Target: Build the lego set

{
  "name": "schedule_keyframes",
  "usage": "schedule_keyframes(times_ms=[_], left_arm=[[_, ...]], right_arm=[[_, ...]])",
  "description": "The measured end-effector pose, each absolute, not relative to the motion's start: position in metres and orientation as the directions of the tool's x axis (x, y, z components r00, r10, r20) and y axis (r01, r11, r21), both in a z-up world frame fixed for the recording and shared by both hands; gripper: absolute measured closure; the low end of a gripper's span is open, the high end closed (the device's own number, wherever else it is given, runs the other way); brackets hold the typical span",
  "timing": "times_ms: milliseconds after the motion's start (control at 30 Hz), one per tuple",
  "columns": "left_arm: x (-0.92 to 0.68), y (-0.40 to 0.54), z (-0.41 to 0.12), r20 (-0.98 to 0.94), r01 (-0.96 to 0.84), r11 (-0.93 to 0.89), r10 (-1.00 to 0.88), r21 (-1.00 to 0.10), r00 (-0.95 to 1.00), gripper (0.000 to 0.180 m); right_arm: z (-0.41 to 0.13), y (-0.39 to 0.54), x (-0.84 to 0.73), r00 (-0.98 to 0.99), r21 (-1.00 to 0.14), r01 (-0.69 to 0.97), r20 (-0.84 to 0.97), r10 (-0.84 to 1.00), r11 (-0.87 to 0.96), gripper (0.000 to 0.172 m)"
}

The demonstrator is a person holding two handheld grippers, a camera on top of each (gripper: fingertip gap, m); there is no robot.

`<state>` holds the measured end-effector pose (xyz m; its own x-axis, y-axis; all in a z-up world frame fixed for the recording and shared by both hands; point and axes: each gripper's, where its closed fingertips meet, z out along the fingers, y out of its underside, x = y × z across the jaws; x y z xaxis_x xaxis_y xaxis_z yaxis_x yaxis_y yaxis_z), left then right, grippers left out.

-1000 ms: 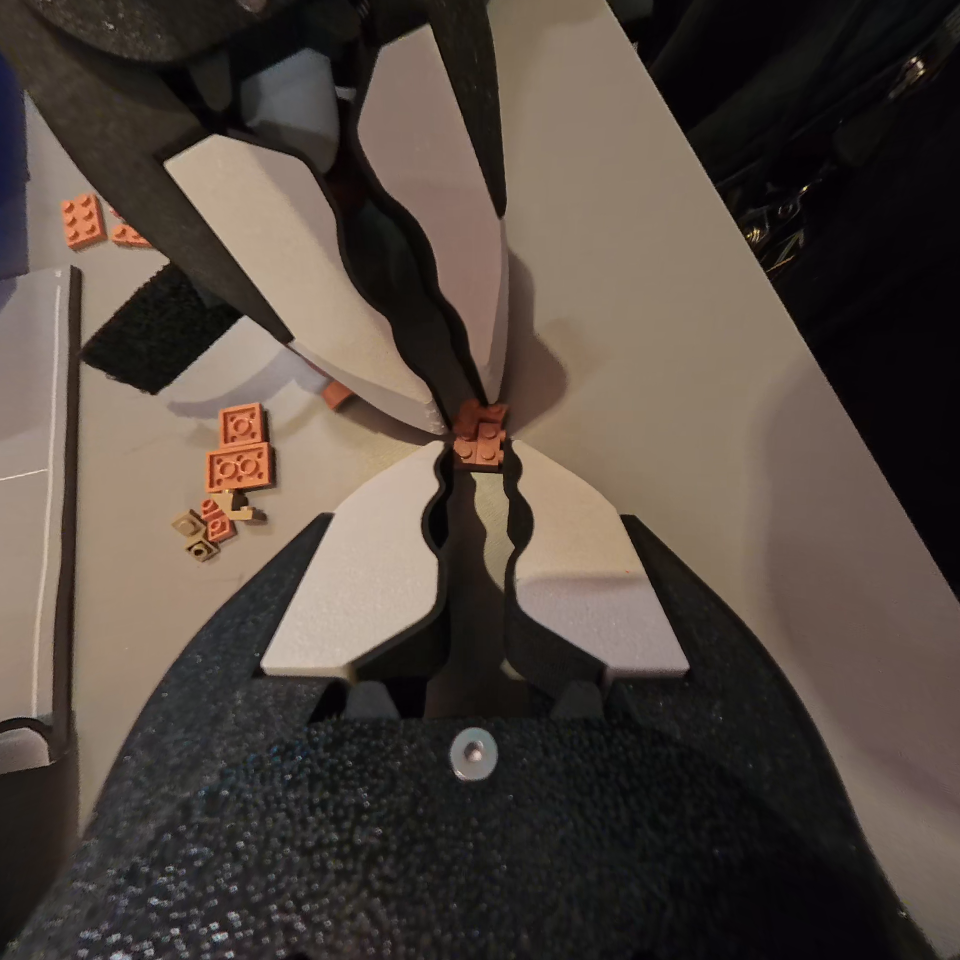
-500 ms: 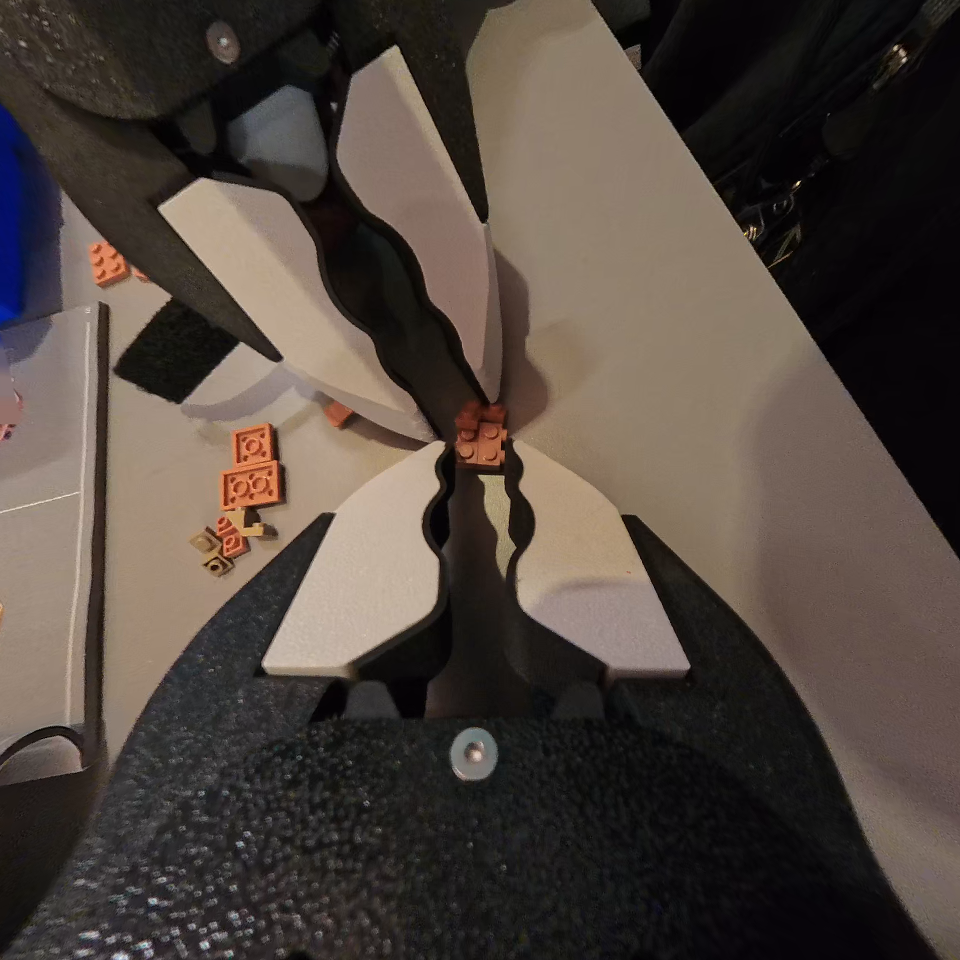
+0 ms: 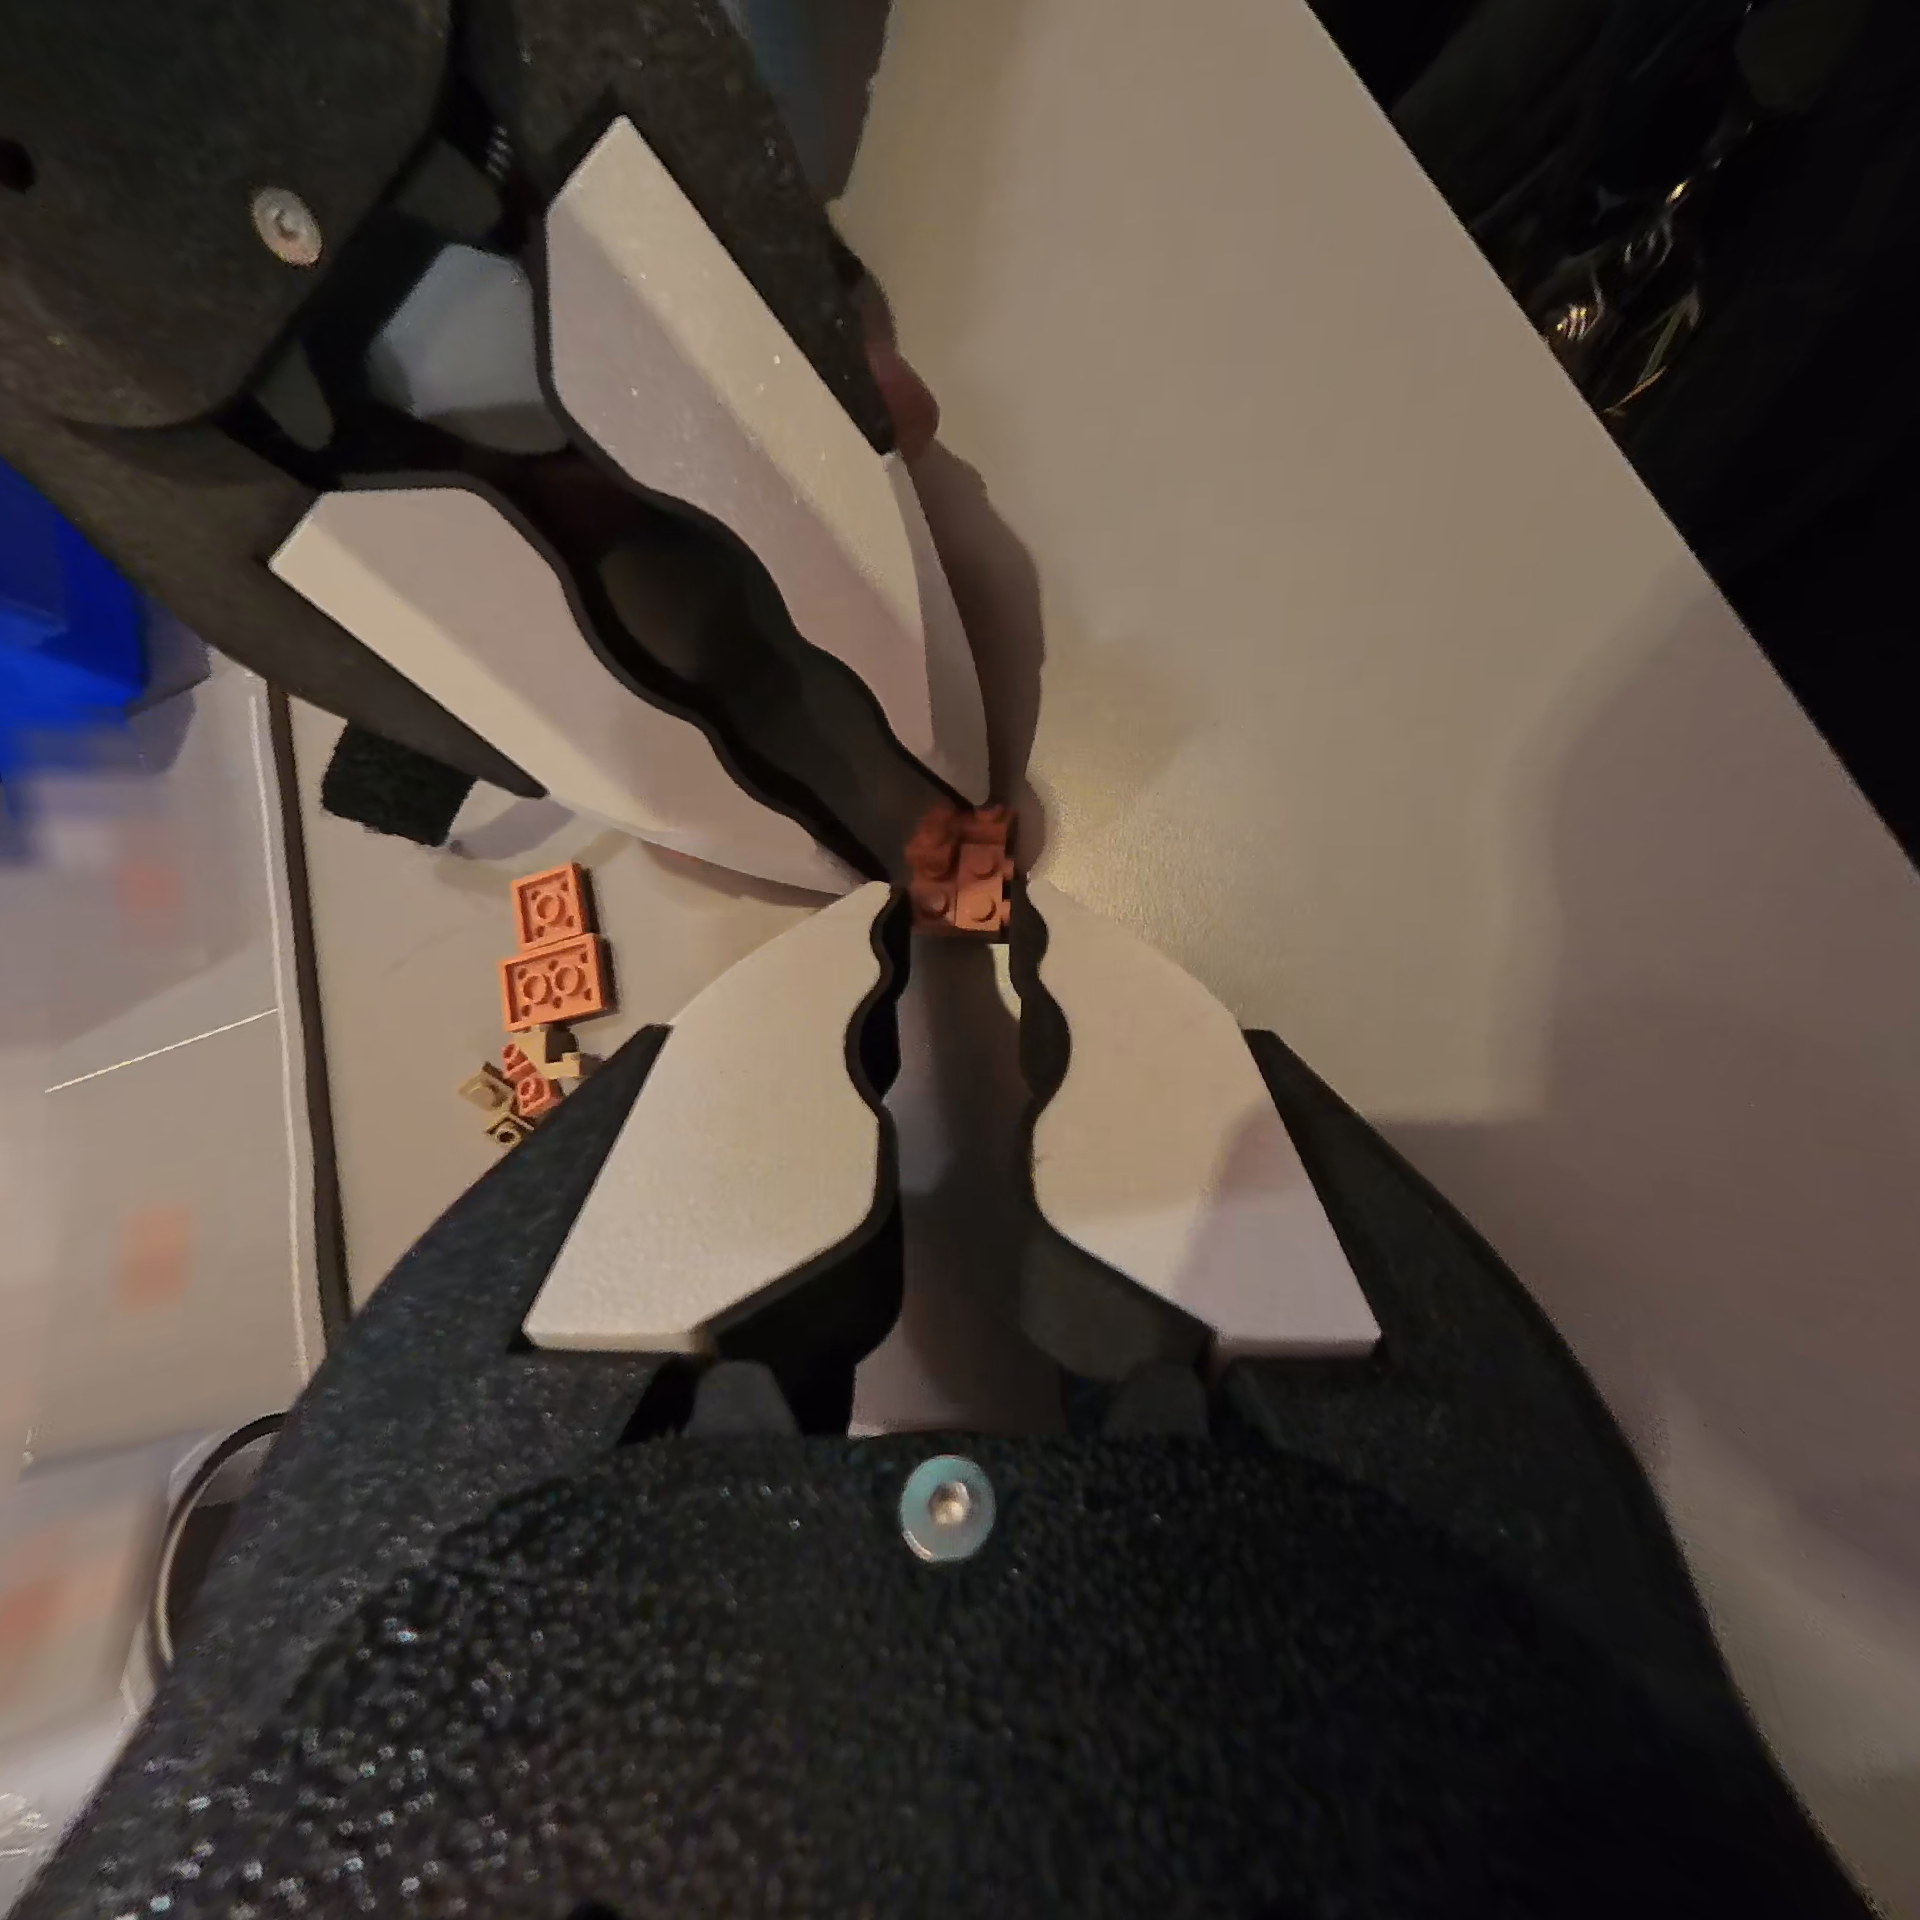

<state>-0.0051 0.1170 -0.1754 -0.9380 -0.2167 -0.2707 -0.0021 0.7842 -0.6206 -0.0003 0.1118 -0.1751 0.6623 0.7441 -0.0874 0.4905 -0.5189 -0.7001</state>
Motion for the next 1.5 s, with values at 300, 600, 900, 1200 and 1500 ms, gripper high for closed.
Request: schedule_keyframes(times_ms=[300,600,900,1200,1500], left_arm=[[-0.0059,0.1160,-0.1752,-0.281,0.008,0.796,-0.204,-0.605,-0.938,0.163],[-0.0048,0.1159,-0.1745,-0.310,0.024,0.815,-0.192,-0.579,-0.931,0.163],[-0.0035,0.1152,-0.1727,-0.334,0.035,0.823,-0.190,-0.568,-0.923,0.163],[-0.0025,0.1155,-0.1715,-0.366,0.055,0.835,-0.180,-0.547,-0.913,0.163],[-0.0021,0.1147,-0.1679,-0.401,0.089,0.835,-0.164,-0.544,-0.901,0.163]], right_arm=[[-0.1748,0.1119,0.0001,0.665,-0.693,0.453,-0.157,0.730,-0.561,0.154],[-0.1716,0.1121,-0.0007,0.662,-0.686,0.384,-0.262,0.702,-0.618,0.160],[-0.1704,0.1124,-0.0024,0.664,-0.665,0.320,-0.352,0.660,-0.675,0.161],[-0.1696,0.1137,-0.0015,0.678,-0.651,0.271,-0.394,0.621,-0.709,0.162],[-0.1672,0.1139,-0.0014,0.686,-0.651,0.238,-0.413,0.599,-0.721,0.161]])
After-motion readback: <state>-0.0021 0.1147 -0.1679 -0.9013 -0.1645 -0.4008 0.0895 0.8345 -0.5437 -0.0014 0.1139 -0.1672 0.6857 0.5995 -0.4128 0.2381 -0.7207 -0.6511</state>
